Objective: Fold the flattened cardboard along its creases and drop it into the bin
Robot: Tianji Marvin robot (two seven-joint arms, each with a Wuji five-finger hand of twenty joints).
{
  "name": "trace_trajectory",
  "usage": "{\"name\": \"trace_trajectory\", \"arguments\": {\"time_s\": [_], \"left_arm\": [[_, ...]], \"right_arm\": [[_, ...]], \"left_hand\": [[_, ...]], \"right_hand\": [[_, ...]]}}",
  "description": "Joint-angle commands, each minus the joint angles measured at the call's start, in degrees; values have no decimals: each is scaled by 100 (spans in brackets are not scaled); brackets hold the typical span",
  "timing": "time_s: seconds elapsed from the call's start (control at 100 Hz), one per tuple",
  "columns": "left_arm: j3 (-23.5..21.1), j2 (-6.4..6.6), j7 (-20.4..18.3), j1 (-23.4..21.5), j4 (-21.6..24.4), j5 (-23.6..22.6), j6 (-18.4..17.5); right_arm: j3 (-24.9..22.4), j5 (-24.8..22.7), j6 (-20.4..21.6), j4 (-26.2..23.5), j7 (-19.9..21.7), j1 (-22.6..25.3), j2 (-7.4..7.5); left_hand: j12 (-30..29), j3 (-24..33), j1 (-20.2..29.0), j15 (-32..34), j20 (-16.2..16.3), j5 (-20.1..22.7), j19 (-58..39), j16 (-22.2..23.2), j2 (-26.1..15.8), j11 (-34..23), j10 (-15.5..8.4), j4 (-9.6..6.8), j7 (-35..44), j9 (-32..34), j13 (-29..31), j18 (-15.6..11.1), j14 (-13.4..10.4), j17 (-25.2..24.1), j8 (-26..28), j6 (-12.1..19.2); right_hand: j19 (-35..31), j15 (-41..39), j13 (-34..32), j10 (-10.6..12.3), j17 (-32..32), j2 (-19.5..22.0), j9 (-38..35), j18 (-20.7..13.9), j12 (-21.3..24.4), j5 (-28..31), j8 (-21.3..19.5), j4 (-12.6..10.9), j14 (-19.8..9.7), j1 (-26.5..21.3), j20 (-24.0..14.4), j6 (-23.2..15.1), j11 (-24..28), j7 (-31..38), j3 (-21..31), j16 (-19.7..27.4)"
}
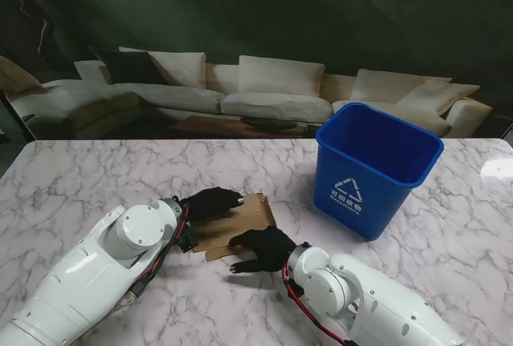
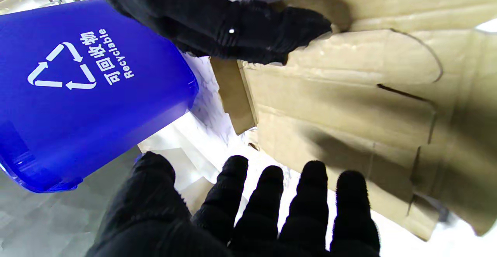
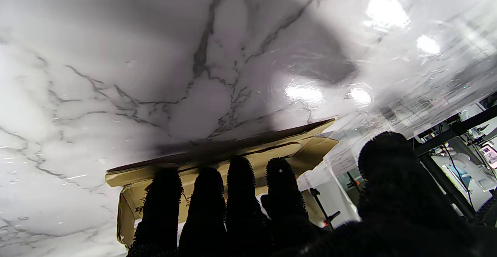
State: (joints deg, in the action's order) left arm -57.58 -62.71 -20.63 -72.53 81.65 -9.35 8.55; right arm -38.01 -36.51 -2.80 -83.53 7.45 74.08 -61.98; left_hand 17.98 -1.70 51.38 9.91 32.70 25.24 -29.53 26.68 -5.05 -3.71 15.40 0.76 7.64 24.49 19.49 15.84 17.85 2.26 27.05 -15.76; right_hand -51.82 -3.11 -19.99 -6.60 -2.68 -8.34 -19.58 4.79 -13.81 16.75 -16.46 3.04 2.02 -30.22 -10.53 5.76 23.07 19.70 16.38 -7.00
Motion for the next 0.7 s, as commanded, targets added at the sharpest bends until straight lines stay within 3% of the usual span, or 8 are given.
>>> {"name": "trace_trajectory", "arguments": {"time_s": [0.0, 0.2, 0.45, 0.53, 0.69], "left_arm": [[34, 1, -67, 137, -40, -67, -30], [264, -70, 91, 501, -508, -199, -69], [510, -205, 305, 807, -975, -98, 90], [588, -224, 308, 880, -1079, -81, 143], [712, -238, 217, 972, -1221, -1, 289]], "right_arm": [[106, 19, -84, 267, 140, 91, 10], [163, 34, -131, 330, 131, 57, 1], [149, 10, -166, 289, 185, 76, 21], [140, 8, -175, 270, 206, 83, 27], [143, 1, -195, 266, 233, 80, 34]], "left_hand": [[-77, -47, 44, -214, -166, 184, 317, -166, 175, 124, -121, 28, 63, -311, -255, -30, -168, -101, 79, 171], [-442, -37, -44, -417, -480, 182, 1274, -563, 386, 266, -76, 17, 49, -714, -715, -261, -304, -102, 106, 188], [-485, -36, -89, -392, -454, 93, 1592, -598, 356, 256, -70, 21, 7, -787, -790, -270, -308, 6, 92, 178], [-454, -34, -86, -319, -384, 58, 1622, -559, 349, 208, -68, 21, -7, -702, -698, -232, -287, 94, 86, 160], [-145, -41, -85, -21, 197, -49, 1494, -149, 320, 89, -35, 26, -56, -497, -457, -172, -182, 324, 45, 104]], "right_hand": [[42, -365, -154, -55, 311, 199, -89, 581, -1, 113, 110, -113, 316, 71, -87, 75, 39, 61, -97, -133], [163, -317, -91, -58, 238, 209, -84, 577, 3, 128, 86, -115, 292, 55, -32, 54, 32, 77, -107, -68], [221, -284, -78, -60, 226, 214, -84, 575, 3, 148, 62, -116, 277, 46, 5, 52, 32, 84, -124, -25], [242, -272, -71, -63, 209, 215, -80, 560, 2, 151, 57, -117, 279, 37, 17, 55, 32, 82, -124, -14], [309, -220, -31, -65, 168, 221, -70, 554, 3, 150, 48, -117, 261, 37, 55, 57, 30, 73, -134, 19]]}}
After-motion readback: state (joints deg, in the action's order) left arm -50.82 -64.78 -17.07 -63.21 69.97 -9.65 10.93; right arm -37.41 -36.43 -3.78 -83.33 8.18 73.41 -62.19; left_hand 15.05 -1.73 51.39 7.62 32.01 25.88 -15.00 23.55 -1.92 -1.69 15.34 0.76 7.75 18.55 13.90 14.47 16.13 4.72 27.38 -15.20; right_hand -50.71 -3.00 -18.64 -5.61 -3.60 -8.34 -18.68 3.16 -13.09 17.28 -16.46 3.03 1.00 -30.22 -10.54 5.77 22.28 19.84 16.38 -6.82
